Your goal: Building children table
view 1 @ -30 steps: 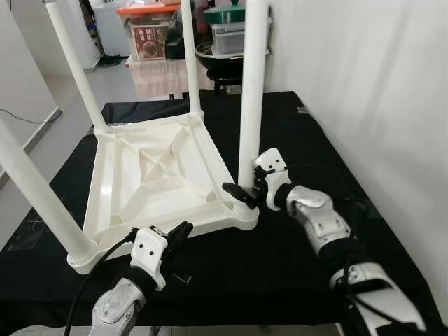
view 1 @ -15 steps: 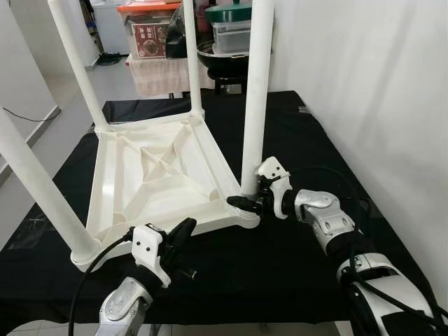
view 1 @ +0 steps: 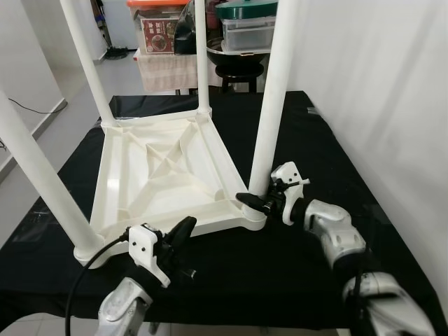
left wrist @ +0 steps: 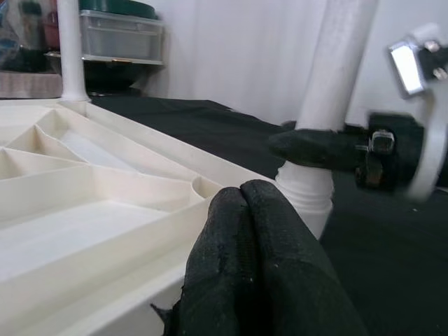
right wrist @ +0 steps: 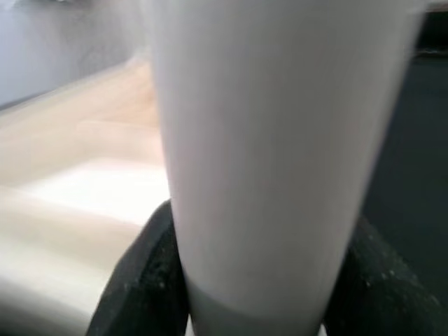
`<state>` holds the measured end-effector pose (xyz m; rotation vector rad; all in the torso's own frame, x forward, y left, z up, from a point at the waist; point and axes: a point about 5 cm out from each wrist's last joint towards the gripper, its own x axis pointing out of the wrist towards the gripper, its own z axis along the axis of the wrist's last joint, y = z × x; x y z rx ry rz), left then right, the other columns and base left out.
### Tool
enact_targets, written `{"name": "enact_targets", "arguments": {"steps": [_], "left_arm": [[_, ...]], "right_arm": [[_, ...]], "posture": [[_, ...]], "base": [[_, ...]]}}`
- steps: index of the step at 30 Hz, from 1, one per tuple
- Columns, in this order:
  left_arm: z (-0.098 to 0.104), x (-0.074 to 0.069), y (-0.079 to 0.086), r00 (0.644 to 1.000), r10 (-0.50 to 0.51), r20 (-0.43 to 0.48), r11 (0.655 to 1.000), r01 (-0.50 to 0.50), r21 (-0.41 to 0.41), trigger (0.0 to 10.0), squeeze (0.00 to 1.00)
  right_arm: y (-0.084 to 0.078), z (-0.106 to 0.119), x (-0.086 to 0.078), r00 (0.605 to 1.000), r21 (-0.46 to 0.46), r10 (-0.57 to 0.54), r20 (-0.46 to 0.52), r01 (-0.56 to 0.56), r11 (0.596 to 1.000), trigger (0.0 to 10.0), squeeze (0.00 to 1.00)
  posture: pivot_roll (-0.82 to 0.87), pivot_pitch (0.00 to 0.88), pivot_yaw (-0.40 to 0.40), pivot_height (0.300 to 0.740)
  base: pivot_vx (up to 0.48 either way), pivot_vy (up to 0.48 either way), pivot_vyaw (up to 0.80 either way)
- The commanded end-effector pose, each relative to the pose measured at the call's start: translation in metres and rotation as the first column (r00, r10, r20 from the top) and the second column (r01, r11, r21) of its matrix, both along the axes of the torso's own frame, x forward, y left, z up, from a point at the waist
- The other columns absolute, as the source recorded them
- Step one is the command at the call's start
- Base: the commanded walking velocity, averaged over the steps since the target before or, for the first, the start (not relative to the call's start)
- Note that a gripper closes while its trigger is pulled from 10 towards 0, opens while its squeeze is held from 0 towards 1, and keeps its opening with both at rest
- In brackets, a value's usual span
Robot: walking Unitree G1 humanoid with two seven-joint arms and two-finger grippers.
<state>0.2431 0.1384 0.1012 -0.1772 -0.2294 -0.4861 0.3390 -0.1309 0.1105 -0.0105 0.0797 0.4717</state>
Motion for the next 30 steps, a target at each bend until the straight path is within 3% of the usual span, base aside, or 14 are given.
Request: {"name": "enact_targets", "arguments": {"steps": [1, 3, 7, 8, 13, 14, 15, 17, 18, 23, 24, 26, 27, 30], "left_arm": [[-0.001, -0.002, 0.003, 1.000, 0.003, -0.007, 1.000, -0.003, -0.009, 10.0, 0.00], [-0.002, -0.002, 0.004, 1.000, 0.002, -0.010, 1.000, -0.002, -0.006, 10.0, 0.00], [-0.003, -0.001, 0.004, 1.000, -0.006, -0.017, 1.000, 0.006, -0.010, 10.0, 0.00], [-0.003, -0.001, 0.005, 1.000, -0.009, -0.019, 1.000, 0.009, -0.014, 10.0, 0.00], [-0.003, 0.000, 0.004, 1.000, -0.010, -0.018, 1.000, 0.009, -0.020, 10.0, 0.00], [-0.003, 0.000, 0.004, 1.000, -0.009, -0.018, 1.000, 0.008, -0.021, 10.0, 0.00], [-0.003, 0.000, 0.004, 1.000, -0.009, -0.018, 1.000, 0.009, -0.022, 10.0, 0.00], [-0.003, 0.001, 0.004, 1.000, -0.011, -0.020, 1.000, 0.011, -0.023, 10.0, 0.00], [-0.004, 0.001, 0.004, 1.000, -0.015, -0.022, 1.000, 0.014, -0.026, 10.0, 0.00], [-0.004, 0.001, 0.003, 1.000, -0.018, -0.023, 0.999, 0.017, -0.028, 10.0, 0.00], [-0.004, 0.001, 0.003, 1.000, -0.020, -0.023, 0.999, 0.019, -0.029, 10.0, 0.00], [-0.004, 0.001, 0.003, 1.000, -0.020, -0.023, 0.999, 0.019, -0.029, 10.0, 0.00], [-0.004, 0.001, 0.004, 0.999, -0.022, -0.024, 0.999, 0.021, -0.030, 10.0, 0.00], [-0.004, 0.001, 0.003, 0.999, -0.024, -0.025, 0.999, 0.023, -0.032, 10.0, 0.00]], "right_arm": [[0.012, -0.031, -0.026, 0.982, -0.020, -0.116, -0.148, 0.114, 0.993, 0.0, 0.00], [0.028, -0.038, -0.039, 0.976, -0.004, -0.148, -0.160, 0.150, 0.989, 0.0, 0.00], [0.047, -0.036, -0.042, 0.987, -0.010, -0.091, -0.130, 0.090, 0.996, 0.0, 0.00], [0.050, -0.034, -0.038, 0.991, -0.017, -0.065, -0.120, 0.063, 0.998, 10.0, 0.00], [0.047, -0.020, -0.025, 0.995, 0.011, 0.010, -0.104, -0.009, 1.000, 10.0, 0.00], [0.046, 0.000, -0.016, 0.994, 0.030, 0.096, -0.054, -0.095, 0.995, 10.0, 0.79], [0.046, 0.010, -0.011, 0.987, 0.046, 0.158, -0.027, -0.157, 0.987, 10.0, 1.00], [0.046, 0.019, -0.007, 0.973, 0.059, 0.231, -0.004, -0.230, 0.971, 10.0, 1.00], [0.046, 0.035, -0.005, 0.933, 0.054, 0.359, 0.040, -0.360, 0.931, 10.0, 1.00], [0.043, 0.053, -0.001, 0.871, -0.024, 0.480, 0.105, -0.480, 0.877, 10.0, 0.93], [0.042, 0.060, 0.003, 0.852, -0.043, 0.509, 0.120, -0.508, 0.860, 10.0, 0.13], [0.042, 0.060, 0.003, 0.852, -0.043, 0.509, 0.120, -0.508, 0.860, 10.0, 0.13], [0.040, 0.066, 0.008, 0.823, -0.055, 0.554, 0.122, -0.552, 0.832, 10.0, 0.00], [0.036, 0.071, 0.013, 0.797, -0.061, 0.593, 0.113, -0.590, 0.805, 10.0, 0.00]], "posture": [[0.01, 0.000, -0.007, 0.740], [-0.01, 0.000, 0.028, 0.740], [-0.01, 0.000, 0.026, 0.740], [-0.01, 0.000, 0.026, 0.740], [0.00, 0.000, 0.022, 0.740], [0.01, 0.000, 0.019, 0.740], [0.01, 0.000, 0.016, 0.740], [0.01, 0.000, 0.016, 0.740], [0.02, 0.000, 0.013, 0.740], [0.02, 0.000, 0.009, 0.740], [0.02, 0.000, 0.009, 0.740], [0.02, 0.000, 0.009, 0.740], [0.03, 0.000, 0.003, 0.740], [0.03, 0.000, 0.003, 0.740]], "base": [[0.000, 0.000, 0.00], [0.000, 0.000, 0.00], [0.000, 0.000, 0.00], [0.000, 0.000, 0.00], [0.000, 0.000, 0.00], [0.000, 0.000, 0.00], [0.000, 0.000, 0.00], [0.000, 0.000, 0.00], [0.000, 0.000, 0.00], [0.000, 0.000, 0.00], [0.000, 0.000, 0.00], [0.000, 0.000, 0.00], [0.000, 0.000, 0.00], [0.000, 0.000, 0.00]]}}
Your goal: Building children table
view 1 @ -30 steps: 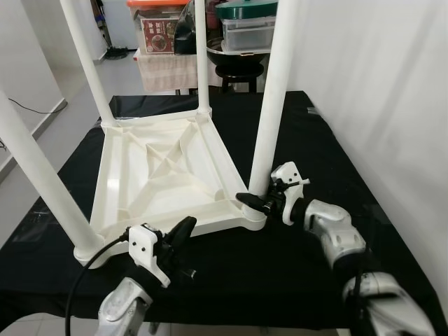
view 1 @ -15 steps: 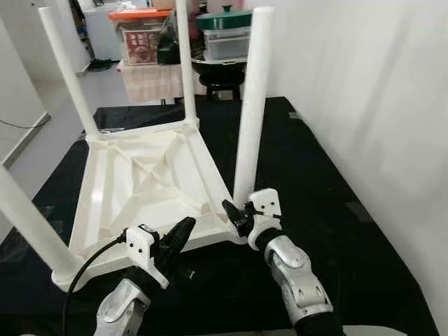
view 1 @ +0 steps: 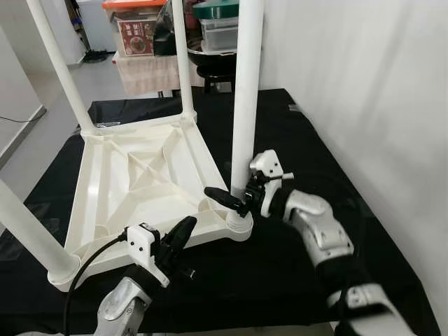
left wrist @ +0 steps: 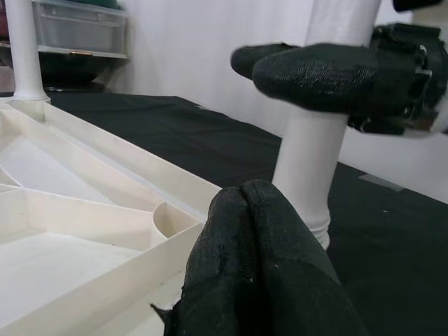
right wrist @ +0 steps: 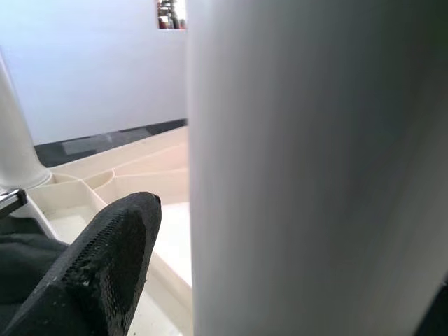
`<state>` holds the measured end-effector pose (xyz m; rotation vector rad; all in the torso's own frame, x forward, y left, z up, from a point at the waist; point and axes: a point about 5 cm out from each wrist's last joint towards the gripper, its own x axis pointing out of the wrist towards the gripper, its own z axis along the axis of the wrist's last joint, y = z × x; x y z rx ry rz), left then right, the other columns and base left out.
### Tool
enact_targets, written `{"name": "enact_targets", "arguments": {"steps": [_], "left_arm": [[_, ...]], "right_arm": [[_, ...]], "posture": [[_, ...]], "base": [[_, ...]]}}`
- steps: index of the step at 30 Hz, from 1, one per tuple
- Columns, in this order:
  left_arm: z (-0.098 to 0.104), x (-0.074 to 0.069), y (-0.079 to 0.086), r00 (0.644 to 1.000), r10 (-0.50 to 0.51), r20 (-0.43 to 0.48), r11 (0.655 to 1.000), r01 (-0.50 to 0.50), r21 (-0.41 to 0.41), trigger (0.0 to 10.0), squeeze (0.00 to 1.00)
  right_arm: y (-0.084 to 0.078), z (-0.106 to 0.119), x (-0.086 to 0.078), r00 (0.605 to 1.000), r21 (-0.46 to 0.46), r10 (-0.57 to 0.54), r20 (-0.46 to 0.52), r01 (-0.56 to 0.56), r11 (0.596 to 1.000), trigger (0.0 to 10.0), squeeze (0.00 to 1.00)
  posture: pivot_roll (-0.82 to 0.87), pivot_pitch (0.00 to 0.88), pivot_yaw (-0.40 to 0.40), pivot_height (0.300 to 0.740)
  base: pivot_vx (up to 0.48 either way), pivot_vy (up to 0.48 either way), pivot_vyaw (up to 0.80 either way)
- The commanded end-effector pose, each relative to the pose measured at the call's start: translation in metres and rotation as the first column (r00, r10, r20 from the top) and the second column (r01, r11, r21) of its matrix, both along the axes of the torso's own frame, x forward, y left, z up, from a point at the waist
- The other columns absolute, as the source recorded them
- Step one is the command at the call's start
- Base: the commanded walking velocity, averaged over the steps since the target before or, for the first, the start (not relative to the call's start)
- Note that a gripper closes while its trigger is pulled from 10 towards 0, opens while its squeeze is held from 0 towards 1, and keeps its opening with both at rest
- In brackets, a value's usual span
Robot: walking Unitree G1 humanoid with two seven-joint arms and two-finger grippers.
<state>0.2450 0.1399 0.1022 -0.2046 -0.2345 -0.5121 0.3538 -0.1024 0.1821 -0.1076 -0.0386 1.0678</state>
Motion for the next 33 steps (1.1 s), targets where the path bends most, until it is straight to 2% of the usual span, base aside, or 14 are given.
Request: {"name": "enact_targets", "arguments": {"steps": [1, 4, 5, 6, 13, 23, 24, 25, 26, 27, 28, 30, 31, 33], "left_arm": [[-0.005, 0.000, 0.001, 1.000, 0.002, -0.027, 1.000, -0.003, -0.008, 10.0, 0.00], [-0.006, 0.000, 0.000, 1.000, -0.005, -0.029, 1.000, 0.005, -0.013, 10.0, 0.00], [-0.006, 0.000, -0.001, 1.000, -0.007, -0.029, 1.000, 0.007, -0.015, 10.0, 0.00], [-0.006, 0.000, -0.001, 1.000, -0.008, -0.029, 1.000, 0.008, -0.016, 10.0, 0.00], [-0.006, 0.000, -0.002, 1.000, -0.009, -0.029, 1.000, 0.009, -0.020, 10.0, 0.00], [-0.006, 0.000, -0.002, 0.999, -0.013, -0.029, 1.000, 0.012, -0.026, 10.0, 0.00], [-0.006, -0.001, -0.002, 0.999, -0.013, -0.029, 1.000, 0.013, -0.027, 10.0, 0.00], [-0.005, -0.001, -0.001, 1.000, -0.013, -0.028, 1.000, 0.012, -0.028, 10.0, 0.00], [-0.005, -0.001, -0.001, 1.000, -0.013, -0.028, 1.000, 0.012, -0.028, 10.0, 0.00], [-0.005, -0.002, 0.000, 1.000, -0.012, -0.026, 1.000, 0.011, -0.028, 10.0, 0.00], [-0.005, -0.002, 0.000, 1.000, -0.012, -0.026, 1.000, 0.011, -0.028, 10.0, 0.00], [-0.004, -0.001, 0.003, 1.000, -0.010, -0.025, 1.000, 0.009, -0.025, 10.0, 0.00], [-0.004, -0.001, 0.003, 1.000, -0.010, -0.025, 1.000, 0.009, -0.025, 10.0, 0.00], [-0.004, 0.001, 0.004, 0.999, -0.017, -0.027, 1.000, 0.017, -0.021, 10.0, 0.00]], "right_arm": [[0.003, 0.002, 0.003, 0.998, 0.008, 0.064, -0.009, -0.064, 0.998, 10.0, 0.00], [-0.003, 0.002, 0.008, 0.995, 0.008, 0.093, -0.046, -0.093, 0.996, 10.0, 0.00], [-0.005, 0.000, 0.009, 0.993, 0.004, 0.106, -0.061, -0.106, 0.994, 5.5, 0.00], [-0.006, -0.002, 0.009, 0.991, 0.000, 0.116, -0.070, -0.116, 0.993, 0.0, 0.00], [-0.012, -0.005, 0.004, 0.978, 0.013, 0.183, -0.096, -0.183, 0.983, 0.0, 0.00], [-0.021, -0.008, 0.004, 0.987, 0.015, 0.137, -0.080, -0.136, 0.991, 0.0, 0.00], [-0.025, -0.014, 0.003, 0.995, 0.014, 0.059, -0.077, -0.058, 0.998, 0.0, 0.00], [-0.022, -0.029, -0.001, 0.989, 0.022, -0.107, -0.099, 0.109, 0.994, 0.0, 0.00], [-0.022, -0.029, -0.001, 0.989, 0.022, -0.107, -0.099, 0.109, 0.994, 0.0, 0.00], [-0.019, -0.043, -0.004, 0.941, 0.008, -0.323, -0.099, 0.326, 0.945, 0.0, 0.00], [-0.019, -0.043, -0.004, 0.941, 0.008, -0.323, -0.099, 0.326, 0.945, 0.0, 0.00], [0.010, -0.085, -0.043, 0.816, -0.011, -0.540, -0.207, 0.550, 0.835, 0.0, 0.00], [0.010, -0.085, -0.043, 0.816, -0.011, -0.540, -0.207, 0.550, 0.835, 0.0, 0.00], [0.031, -0.095, -0.055, 0.807, -0.022, -0.542, -0.235, 0.553, 0.833, 0.0, 0.00]], "posture": [[0.03, 0.000, 0.003, 0.740], [0.03, 0.000, 0.001, 0.740], [0.03, 0.000, -0.002, 0.740], [0.03, 0.000, -0.003, 0.740], [0.02, 0.000, 0.000, 0.740], [0.01, 0.000, 0.004, 0.740], [0.01, 0.000, 0.005, 0.740], [0.00, 0.000, -0.002, 0.740], [0.00, 0.000, -0.002, 0.740], [0.00, 0.000, -0.002, 0.740], [0.00, 0.000, -0.002, 0.740], [-0.01, 0.000, 0.022, 0.740], [-0.01, 0.000, 0.022, 0.740], [-0.02, 0.000, 0.032, 0.740]], "base": [[0.000, 0.000, 0.00], [0.000, 0.000, 0.00], [0.000, 0.000, 0.00], [0.000, 0.000, 0.00], [0.000, 0.000, 0.00], [0.000, 0.000, 0.00], [0.000, 0.000, 0.00], [0.000, 0.000, 0.00], [0.000, 0.000, 0.00], [0.000, 0.000, 0.00], [0.000, 0.000, 0.00], [0.000, 0.000, 0.00], [0.000, 0.000, 0.00], [0.000, 0.000, 0.00]]}}
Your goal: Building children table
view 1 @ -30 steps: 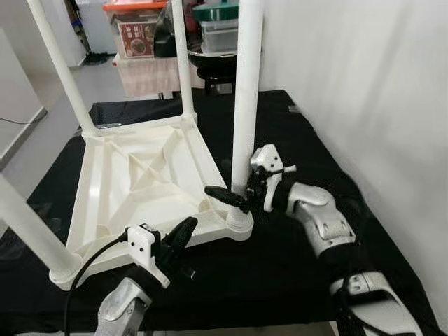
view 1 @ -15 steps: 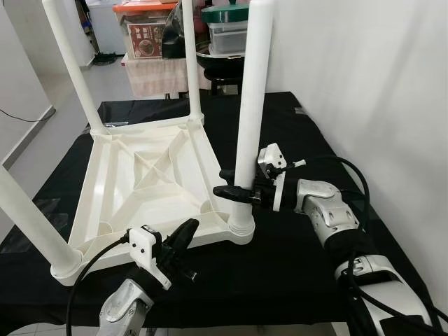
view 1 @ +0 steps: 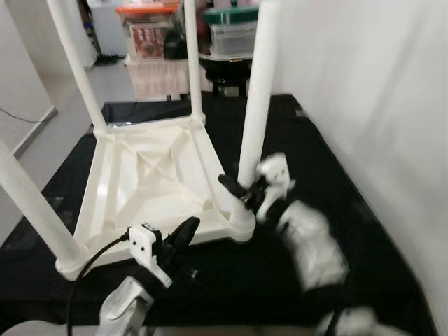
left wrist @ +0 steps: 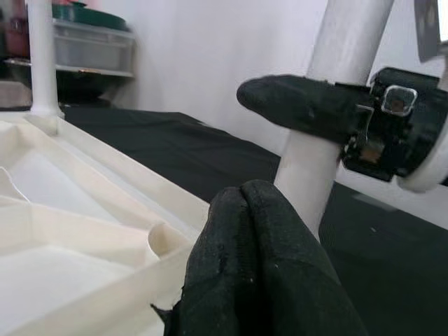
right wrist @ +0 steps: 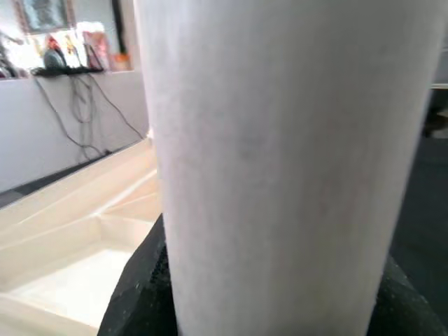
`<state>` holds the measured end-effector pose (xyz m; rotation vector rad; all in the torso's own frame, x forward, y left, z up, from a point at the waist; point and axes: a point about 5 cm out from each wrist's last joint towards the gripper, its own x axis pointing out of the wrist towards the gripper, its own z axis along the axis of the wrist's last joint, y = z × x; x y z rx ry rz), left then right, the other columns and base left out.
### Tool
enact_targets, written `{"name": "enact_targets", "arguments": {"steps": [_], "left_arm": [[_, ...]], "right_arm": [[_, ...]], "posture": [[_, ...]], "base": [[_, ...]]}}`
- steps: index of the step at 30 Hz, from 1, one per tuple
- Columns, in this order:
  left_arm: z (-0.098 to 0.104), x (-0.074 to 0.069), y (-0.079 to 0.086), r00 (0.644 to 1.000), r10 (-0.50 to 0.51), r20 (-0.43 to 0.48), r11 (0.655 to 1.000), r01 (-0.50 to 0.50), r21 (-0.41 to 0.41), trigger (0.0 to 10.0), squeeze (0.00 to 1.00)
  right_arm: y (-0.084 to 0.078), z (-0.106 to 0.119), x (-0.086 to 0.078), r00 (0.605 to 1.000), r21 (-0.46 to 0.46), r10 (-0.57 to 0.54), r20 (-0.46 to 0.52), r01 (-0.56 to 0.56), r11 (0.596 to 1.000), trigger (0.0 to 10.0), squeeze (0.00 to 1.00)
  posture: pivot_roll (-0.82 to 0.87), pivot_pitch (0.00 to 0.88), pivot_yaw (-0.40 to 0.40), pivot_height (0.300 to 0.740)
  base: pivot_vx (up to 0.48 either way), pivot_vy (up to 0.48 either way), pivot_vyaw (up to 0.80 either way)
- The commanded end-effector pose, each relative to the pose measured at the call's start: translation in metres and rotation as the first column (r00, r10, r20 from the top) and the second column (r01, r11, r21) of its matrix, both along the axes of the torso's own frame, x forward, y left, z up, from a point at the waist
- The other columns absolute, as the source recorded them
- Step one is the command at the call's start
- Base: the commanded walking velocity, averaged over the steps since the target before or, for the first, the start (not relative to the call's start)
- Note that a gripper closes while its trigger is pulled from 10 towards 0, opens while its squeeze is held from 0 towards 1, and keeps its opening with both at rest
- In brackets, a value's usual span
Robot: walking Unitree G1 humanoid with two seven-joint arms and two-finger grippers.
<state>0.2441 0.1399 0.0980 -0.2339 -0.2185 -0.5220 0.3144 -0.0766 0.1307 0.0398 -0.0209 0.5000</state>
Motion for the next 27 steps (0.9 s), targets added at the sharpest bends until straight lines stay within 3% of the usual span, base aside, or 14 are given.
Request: {"name": "enact_targets", "arguments": {"steps": [1, 6, 7, 9, 10, 11, 12, 14, 16, 17, 20, 23, 26, 27], "left_arm": [[0.000, 0.002, 0.003, 1.000, -0.002, -0.006, 1.000, 0.002, 0.002, 10.0, 0.00], [0.000, 0.004, 0.004, 1.000, -0.010, -0.009, 1.000, 0.010, -0.002, 10.0, 0.00], [0.000, 0.005, 0.004, 1.000, -0.008, -0.009, 1.000, 0.008, 0.000, 10.0, 0.00], [0.000, 0.005, 0.004, 1.000, -0.008, -0.009, 1.000, 0.008, 0.000, 10.0, 0.00], [0.000, 0.005, 0.003, 1.000, -0.006, -0.008, 1.000, 0.006, 0.000, 10.0, 0.00], [0.000, 0.006, 0.003, 1.000, -0.005, -0.007, 1.000, 0.005, 0.001, 10.0, 0.00], [0.000, 0.006, 0.003, 1.000, -0.005, -0.007, 1.000, 0.005, 0.001, 10.0, 0.00], [0.001, 0.006, 0.002, 1.000, -0.005, -0.007, 1.000, 0.005, -0.002, 10.0, 0.00], [0.001, 0.006, 0.002, 1.000, -0.005, -0.007, 1.000, 0.005, -0.002, 10.0, 0.00], [0.001, 0.006, 0.002, 1.000, -0.006, -0.006, 1.000, 0.006, -0.003, 10.0, 0.00], [0.001, 0.006, 0.001, 1.000, -0.005, -0.006, 1.000, 0.005, -0.004, 10.0, 0.00], [0.001, 0.006, 0.001, 1.000, -0.004, -0.005, 1.000, 0.004, -0.005, 10.0, 0.00], [0.001, 0.006, 0.000, 1.000, -0.004, -0.005, 1.000, 0.004, -0.005, 10.0, 0.00], [0.000, 0.006, 0.000, 1.000, -0.002, -0.005, 1.000, 0.002, -0.004, 10.0, 0.00]], "right_arm": [[0.005, -0.044, -0.016, 0.982, -0.036, -0.010, -0.187, 0.004, 0.999, 0.0, 0.00], [0.013, -0.039, -0.005, 0.985, -0.047, 0.007, -0.172, -0.015, 0.999, 0.0, 0.00], [0.013, -0.035, -0.001, 0.985, -0.047, -0.003, -0.170, -0.005, 0.999, 10.0, 0.00], [0.013, -0.035, -0.001, 0.985, -0.047, -0.003, -0.170, -0.005, 0.999, 10.0, 0.00], [0.014, -0.029, 0.004, 0.987, -0.034, 0.025, -0.160, -0.031, 0.999, 10.0, 0.65], [0.016, -0.021, 0.008, 0.987, -0.010, 0.077, -0.144, -0.079, 0.997, 10.0, 1.00], [0.016, -0.021, 0.008, 0.987, -0.010, 0.077, -0.144, -0.079, 0.997, 10.0, 1.00], [0.020, 0.001, 0.014, 0.962, 0.027, 0.261, -0.078, -0.259, 0.965, 10.0, 1.00], [0.020, 0.001, 0.014, 0.962, 0.027, 0.261, -0.078, -0.259, 0.965, 10.0, 1.00], [0.016, 0.017, 0.018, 0.920, 0.000, 0.392, -0.025, -0.392, 0.920, 10.0, 0.00], [0.010, 0.025, 0.021, 0.887, -0.038, 0.462, -0.004, -0.461, 0.886, 10.0, 0.00], [-0.002, 0.036, 0.029, 0.817, -0.120, 0.577, 0.011, -0.571, 0.812, 10.0, 0.00], [-0.004, 0.038, 0.031, 0.802, -0.134, 0.598, 0.009, -0.592, 0.795, 10.0, 0.00], [-0.009, 0.043, 0.036, 0.763, -0.132, 0.646, -0.001, -0.640, 0.757, 10.0, 0.00]], "posture": [[-0.02, 0.000, 0.032, 0.740], [-0.02, 0.000, 0.033, 0.740], [-0.02, 0.000, 0.032, 0.740], [-0.02, 0.000, 0.032, 0.740], [-0.02, 0.000, 0.031, 0.740], [-0.02, 0.000, 0.029, 0.740], [-0.02, 0.000, 0.029, 0.740], [-0.02, 0.000, 0.028, 0.740], [-0.02, 0.000, 0.028, 0.740], [-0.01, 0.000, 0.021, 0.740], [-0.01, 0.000, 0.019, 0.740], [0.00, 0.000, 0.011, 0.740], [0.00, 0.000, 0.011, 0.740], [0.01, 0.000, 0.007, 0.740]], "base": [[0.000, 0.000, 0.00], [0.000, 0.000, 0.00], [0.000, 0.000, 0.00], [0.000, 0.000, 0.00], [0.000, 0.000, 0.00], [0.000, 0.000, 0.00], [0.000, 0.000, 0.00], [0.000, 0.000, 0.00], [0.000, 0.000, 0.00], [0.000, 0.000, 0.00], [0.000, 0.000, 0.00], [0.000, 0.000, 0.00], [0.000, 0.000, 0.00], [0.000, 0.000, 0.00]]}}
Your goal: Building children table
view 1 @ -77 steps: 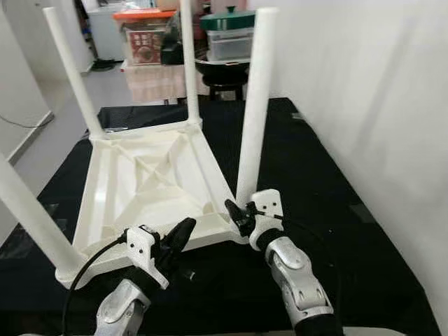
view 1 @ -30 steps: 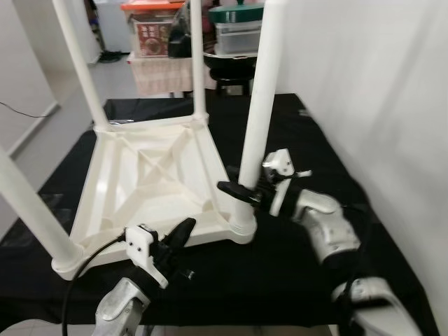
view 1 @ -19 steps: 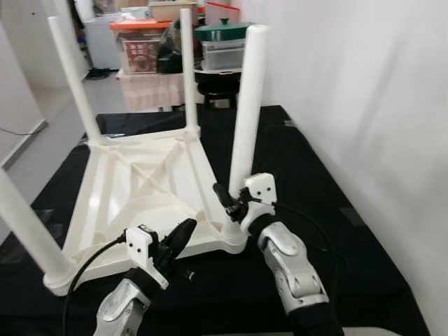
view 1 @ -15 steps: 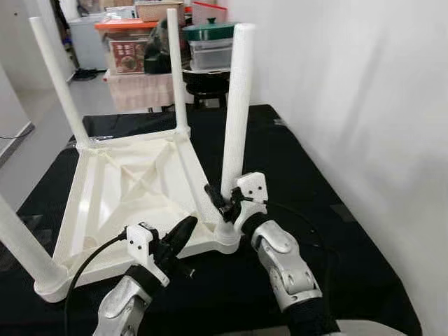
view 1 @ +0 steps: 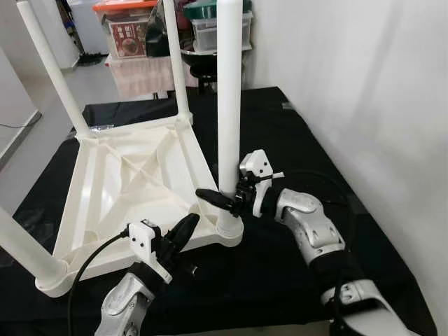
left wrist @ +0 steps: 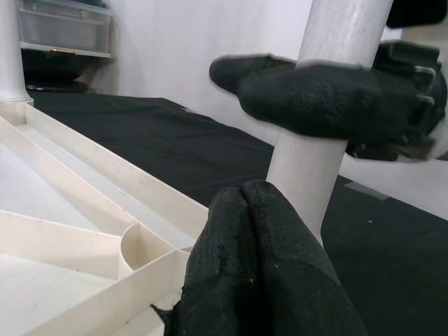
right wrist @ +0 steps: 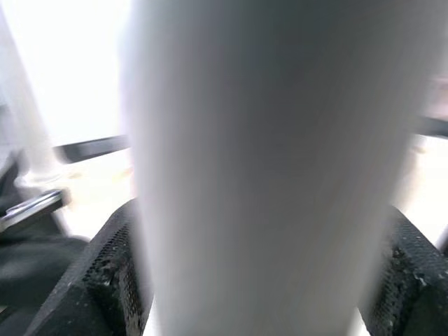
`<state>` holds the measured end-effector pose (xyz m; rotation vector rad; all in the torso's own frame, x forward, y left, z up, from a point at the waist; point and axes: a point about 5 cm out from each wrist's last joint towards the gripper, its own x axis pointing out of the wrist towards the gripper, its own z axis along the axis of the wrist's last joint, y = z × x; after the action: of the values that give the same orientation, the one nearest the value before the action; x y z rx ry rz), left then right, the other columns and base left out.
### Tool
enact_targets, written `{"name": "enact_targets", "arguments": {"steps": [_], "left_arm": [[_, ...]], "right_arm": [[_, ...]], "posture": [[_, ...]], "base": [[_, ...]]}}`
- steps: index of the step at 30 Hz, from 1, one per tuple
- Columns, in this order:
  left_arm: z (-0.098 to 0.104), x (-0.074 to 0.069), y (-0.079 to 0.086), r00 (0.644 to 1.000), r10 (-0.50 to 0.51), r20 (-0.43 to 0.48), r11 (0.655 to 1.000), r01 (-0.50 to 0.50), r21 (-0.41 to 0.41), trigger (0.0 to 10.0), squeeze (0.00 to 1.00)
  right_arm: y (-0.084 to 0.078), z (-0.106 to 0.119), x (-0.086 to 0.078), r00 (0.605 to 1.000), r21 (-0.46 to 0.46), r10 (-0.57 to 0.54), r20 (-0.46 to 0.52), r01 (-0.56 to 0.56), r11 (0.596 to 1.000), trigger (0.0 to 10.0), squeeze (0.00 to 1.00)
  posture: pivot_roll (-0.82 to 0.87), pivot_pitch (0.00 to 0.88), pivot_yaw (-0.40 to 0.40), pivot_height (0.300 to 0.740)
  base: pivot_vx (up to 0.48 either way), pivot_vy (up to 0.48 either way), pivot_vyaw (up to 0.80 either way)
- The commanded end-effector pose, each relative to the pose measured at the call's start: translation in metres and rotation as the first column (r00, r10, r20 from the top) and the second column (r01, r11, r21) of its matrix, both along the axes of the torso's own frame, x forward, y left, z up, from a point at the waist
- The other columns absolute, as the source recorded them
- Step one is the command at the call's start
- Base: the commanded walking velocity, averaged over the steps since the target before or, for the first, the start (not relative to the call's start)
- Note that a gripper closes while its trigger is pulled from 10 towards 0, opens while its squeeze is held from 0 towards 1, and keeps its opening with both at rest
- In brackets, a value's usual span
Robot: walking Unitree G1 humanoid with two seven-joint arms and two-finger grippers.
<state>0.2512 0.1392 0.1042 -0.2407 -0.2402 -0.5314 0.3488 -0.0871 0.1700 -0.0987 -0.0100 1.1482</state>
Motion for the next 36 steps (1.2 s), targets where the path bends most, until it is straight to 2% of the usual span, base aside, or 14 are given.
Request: {"name": "enact_targets", "arguments": {"steps": [1, 3, 4, 10, 14, 19, 21, 23, 24, 25, 26, 27, 28, 36], "left_arm": [[-0.006, -0.001, 0.001, 1.000, 0.006, -0.025, 1.000, -0.006, 0.007, 10.0, 0.00], [-0.006, -0.001, 0.001, 1.000, 0.006, -0.025, 1.000, -0.006, 0.007, 10.0, 0.00], [-0.006, -0.001, 0.001, 1.000, 0.006, -0.025, 1.000, -0.006, 0.008, 10.0, 0.00], [-0.007, -0.001, 0.002, 1.000, 0.007, -0.028, 1.000, -0.007, 0.009, 10.0, 0.00], [-0.007, -0.001, 0.002, 1.000, 0.007, -0.029, 1.000, -0.007, 0.009, 10.0, 0.00], [-0.007, -0.002, 0.002, 1.000, 0.007, -0.028, 1.000, -0.007, 0.008, 10.0, 0.00], [-0.006, -0.002, 0.002, 1.000, 0.006, -0.027, 1.000, -0.006, 0.005, 10.0, 0.00], [-0.006, -0.003, 0.004, 1.000, 0.006, -0.026, 1.000, -0.006, 0.001, 10.0, 0.00], [-0.006, -0.003, 0.004, 1.000, 0.007, -0.026, 1.000, -0.007, 0.002, 10.0, 0.00], [-0.005, -0.003, 0.005, 1.000, 0.006, -0.026, 1.000, -0.006, 0.002, 10.0, 0.00], [-0.005, -0.003, 0.005, 1.000, 0.006, -0.027, 1.000, -0.006, 0.003, 10.0, 0.00], [-0.005, -0.002, 0.006, 1.000, 0.006, -0.028, 1.000, -0.005, 0.006, 10.0, 0.00], [-0.005, -0.001, 0.006, 1.000, 0.005, -0.029, 1.000, -0.005, 0.009, 10.0, 0.00], [-0.005, 0.001, 0.007, 1.000, 0.004, -0.031, 1.000, -0.004, 0.013, 10.0, 0.00]], "right_arm": [[0.001, 0.004, 0.002, 0.999, 0.008, 0.054, 0.003, -0.054, 0.998, 10.0, 0.00], [0.000, 0.006, 0.003, 0.998, 0.010, 0.067, -0.002, -0.067, 0.998, 10.0, 0.00], [-0.001, 0.007, 0.006, 0.997, 0.021, 0.080, -0.022, -0.079, 0.997, 0.0, 0.00], [-0.006, 0.009, 0.012, 0.993, 0.024, 0.107, -0.052, -0.106, 0.994, 0.0, 0.00], [-0.013, 0.005, 0.013, 0.995, 0.033, 0.079, -0.059, -0.077, 0.996, 0.0, 0.00], [-0.024, -0.007, 0.012, 0.998, 0.022, -0.022, -0.056, 0.023, 0.999, 0.0, 0.00], [-0.026, -0.017, 0.009, 0.988, 0.022, -0.140, -0.066, 0.141, 0.990, 0.0, 0.00], [-0.015, -0.039, 0.001, 0.918, 0.005, -0.390, -0.076, 0.391, 0.920, 0.0, 0.00], [-0.010, -0.054, -0.008, 0.809, -0.009, -0.577, -0.109, 0.580, 0.815, 0.0, 0.00], [-0.002, -0.065, -0.020, 0.744, -0.021, -0.654, -0.137, 0.658, 0.753, 0.0, 0.00], [0.002, -0.071, -0.028, 0.714, -0.026, -0.683, -0.155, 0.688, 0.725, 0.0, 0.00], [0.013, -0.074, -0.035, 0.722, -0.020, -0.675, -0.151, 0.680, 0.732, 0.0, 0.00], [0.029, -0.076, -0.039, 0.768, -0.003, -0.621, -0.158, 0.629, 0.778, 0.0, 0.00], [0.039, -0.068, -0.031, 0.810, 0.017, -0.570, -0.140, 0.577, 0.816, 0.0, 0.00]], "posture": [[0.01, 0.000, 0.007, 0.740], [0.01, 0.000, 0.007, 0.740], [0.01, 0.000, 0.007, 0.740], [0.02, 0.000, 0.010, 0.740], [0.01, 0.000, 0.010, 0.740], [0.01, 0.000, 0.013, 0.740], [0.01, 0.000, 0.009, 0.740], [0.00, 0.000, 0.008, 0.740], [0.00, 0.000, 0.015, 0.740], [0.00, 0.000, 0.016, 0.740], [0.00, 0.000, 0.016, 0.740], [0.01, 0.000, 0.025, 0.740], [0.00, 0.000, 0.031, 0.740], [0.01, 0.000, 0.027, 0.740]], "base": [[0.000, 0.000, 0.00], [0.000, 0.000, 0.00], [0.000, 0.000, 0.00], [0.000, 0.000, 0.00], [0.000, 0.000, 0.00], [0.000, 0.000, 0.00], [0.000, 0.000, 0.00], [0.000, 0.000, 0.00], [0.000, 0.000, 0.00], [0.000, 0.000, 0.00], [0.000, 0.000, 0.00], [0.000, 0.000, 0.00], [0.000, 0.000, 0.00], [0.000, 0.000, 0.00]]}}
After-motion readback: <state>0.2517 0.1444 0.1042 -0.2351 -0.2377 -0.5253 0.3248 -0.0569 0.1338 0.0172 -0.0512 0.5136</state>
